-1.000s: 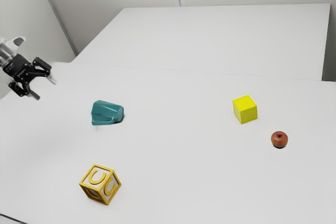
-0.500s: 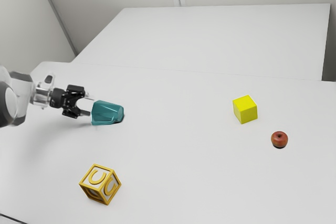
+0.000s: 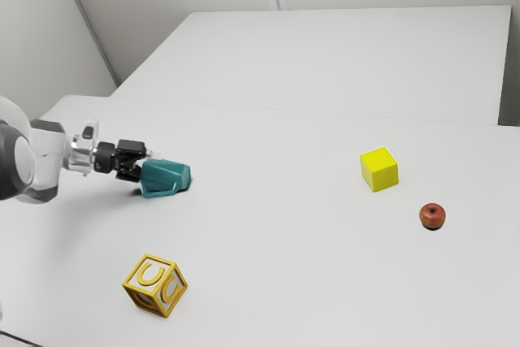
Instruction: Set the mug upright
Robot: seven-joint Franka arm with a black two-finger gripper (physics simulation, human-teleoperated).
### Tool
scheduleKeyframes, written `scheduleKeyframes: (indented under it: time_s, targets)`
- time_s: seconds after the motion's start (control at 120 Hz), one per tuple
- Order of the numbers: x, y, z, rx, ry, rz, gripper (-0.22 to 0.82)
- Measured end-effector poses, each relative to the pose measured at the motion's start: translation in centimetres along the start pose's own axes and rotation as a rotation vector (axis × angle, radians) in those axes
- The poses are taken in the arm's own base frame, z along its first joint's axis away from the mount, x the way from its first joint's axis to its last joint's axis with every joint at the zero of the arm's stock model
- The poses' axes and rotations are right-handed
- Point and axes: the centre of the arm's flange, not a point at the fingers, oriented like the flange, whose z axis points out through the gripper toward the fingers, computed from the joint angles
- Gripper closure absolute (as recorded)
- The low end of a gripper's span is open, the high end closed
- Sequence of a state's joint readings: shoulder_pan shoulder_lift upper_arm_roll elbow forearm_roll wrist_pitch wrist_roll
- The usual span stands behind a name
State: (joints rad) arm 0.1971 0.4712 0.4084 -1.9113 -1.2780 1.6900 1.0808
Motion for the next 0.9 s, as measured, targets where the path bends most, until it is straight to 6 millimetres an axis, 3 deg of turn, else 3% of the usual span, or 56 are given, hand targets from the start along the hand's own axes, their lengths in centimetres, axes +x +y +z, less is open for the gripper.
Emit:
scheduleKeyframes:
  time_s: [0.217, 0.367, 0.467, 0.633, 0.708, 0.808, 0.9]
  targets:
    - [-0.7, -0.4, 0.7, -0.019, 0.019, 0.03, 0.54]
    - [-0.7, -0.2, 0.7, -0.022, 0.027, 0.056, 0.68]
    - [0.2, 1.2, 0.5, -0.024, 0.033, 0.094, 0.73]
    - [2.8, 5.7, 0.0, -0.007, 0.027, 0.195, 0.76]
    - [5.9, 9.8, 0.4, 0.071, -0.055, 0.317, 0.77]
    - [9.5, 16.7, 3.4, 0.263, -0.262, 0.514, 0.77]
    - [10.6, 21.3, 6.9, 0.464, -0.46, 0.648, 0.78]
